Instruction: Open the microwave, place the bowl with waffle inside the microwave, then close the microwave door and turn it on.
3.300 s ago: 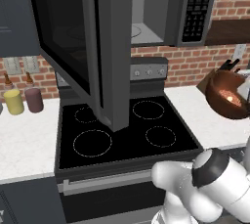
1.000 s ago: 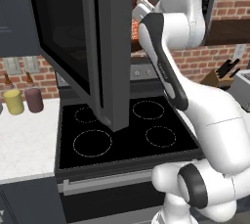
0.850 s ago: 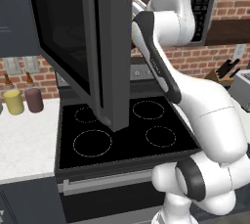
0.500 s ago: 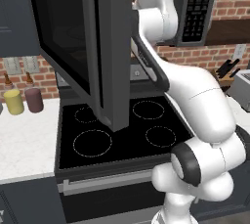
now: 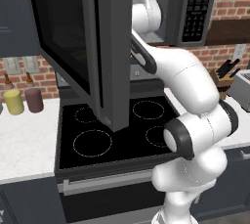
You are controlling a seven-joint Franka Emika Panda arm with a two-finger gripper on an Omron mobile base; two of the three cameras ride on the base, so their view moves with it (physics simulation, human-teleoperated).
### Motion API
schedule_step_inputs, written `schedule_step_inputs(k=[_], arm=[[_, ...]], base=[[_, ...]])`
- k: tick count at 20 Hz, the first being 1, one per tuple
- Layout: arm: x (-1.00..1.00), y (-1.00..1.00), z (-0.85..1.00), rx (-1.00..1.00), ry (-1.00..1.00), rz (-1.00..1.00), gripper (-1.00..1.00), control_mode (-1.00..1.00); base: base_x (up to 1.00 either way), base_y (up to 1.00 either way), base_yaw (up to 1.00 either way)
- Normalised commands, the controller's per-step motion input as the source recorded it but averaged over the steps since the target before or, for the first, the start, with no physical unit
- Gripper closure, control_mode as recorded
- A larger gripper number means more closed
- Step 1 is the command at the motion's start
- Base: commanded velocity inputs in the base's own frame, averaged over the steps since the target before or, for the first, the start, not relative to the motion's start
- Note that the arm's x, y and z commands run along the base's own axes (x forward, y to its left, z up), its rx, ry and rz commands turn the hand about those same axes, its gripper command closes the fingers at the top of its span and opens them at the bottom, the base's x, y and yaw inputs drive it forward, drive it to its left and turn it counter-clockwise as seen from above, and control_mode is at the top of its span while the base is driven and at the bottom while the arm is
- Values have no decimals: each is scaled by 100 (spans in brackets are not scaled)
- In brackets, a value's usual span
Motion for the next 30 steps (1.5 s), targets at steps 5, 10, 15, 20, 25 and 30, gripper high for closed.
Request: schedule_step_inputs(k=[5, 10, 15, 20, 25, 30], arm=[[64, 9, 0, 0, 1, 0, 100, -100], [56, 0, -1, 0, 0, 0, 100, -100], [36, 0, 0, 0, 0, 0, -100, -100], [0, 0, -4, 0, -1, 0, -100, -100], [-6, 0, -25, 0, -7, 0, -100, -100], [-84, -14, -14, 0, -25, 0, -100, -100]], base=[[0, 0, 0], [0, 0, 0], [0, 0, 0], [0, 0, 0], [0, 0, 0], [0, 0, 0]])
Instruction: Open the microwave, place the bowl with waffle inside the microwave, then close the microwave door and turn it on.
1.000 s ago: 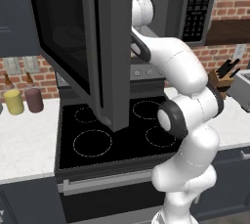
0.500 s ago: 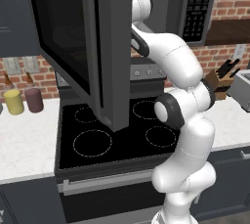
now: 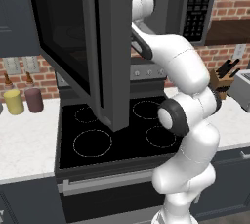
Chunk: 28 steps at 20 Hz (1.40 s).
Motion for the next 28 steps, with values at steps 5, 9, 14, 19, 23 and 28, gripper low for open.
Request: schedule_step_inputs(k=[5, 9, 14, 19, 23, 28], arm=[[-100, -46, 0, 4, -43, 0, -100, -100], [-100, -69, -14, 5, -30, 0, -100, -100], [-100, -77, -53, 3, -27, 0, -100, -100], [-100, -66, -70, 0, -27, 0, -100, -100], [-100, -39, -31, 0, -24, 0, -100, -100], [-100, -21, -2, 0, -19, -1, -100, -100]], base=[[0, 0, 0], [0, 0, 0], [0, 0, 0], [0, 0, 0], [0, 0, 0], [0, 0, 0]])
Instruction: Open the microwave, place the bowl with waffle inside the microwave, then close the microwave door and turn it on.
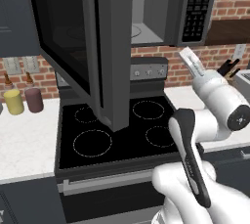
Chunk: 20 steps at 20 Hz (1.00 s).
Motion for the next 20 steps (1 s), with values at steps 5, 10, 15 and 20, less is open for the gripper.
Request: schedule_step_inputs(k=[5, 10, 15, 20], arm=[[-100, 3, 0, -6, -9, -4, -100, -100], [-100, 30, 0, -19, -1, -9, -100, -100], [-100, 20, -25, -26, 14, -5, -100, -100], [-100, 20, -63, -18, 11, 3, -100, -100]], base=[[0, 0, 0], [0, 0, 0], [0, 0, 0], [0, 0, 0]])
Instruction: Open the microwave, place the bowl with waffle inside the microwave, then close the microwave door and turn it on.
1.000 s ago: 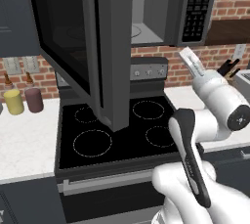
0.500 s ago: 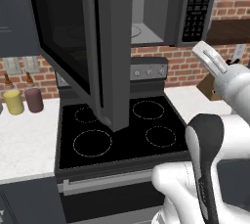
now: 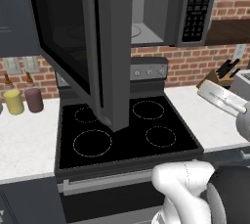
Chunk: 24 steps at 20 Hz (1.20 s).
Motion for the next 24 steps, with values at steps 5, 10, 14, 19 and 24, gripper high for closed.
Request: schedule_step_inputs(k=[5, 10, 14, 19, 24], arm=[[-94, 73, -20, -20, 0, 0, -100, -100], [-23, 95, 0, -21, -1, 3, -100, -100], [7, 100, 0, -21, -3, 0, -100, -100], [26, 95, 0, -20, -3, 0, -100, -100], [56, 65, 0, -16, -10, -12, -100, -100]], base=[[0, 0, 0], [0, 0, 0], [0, 0, 0], [0, 0, 0], [0, 0, 0]])
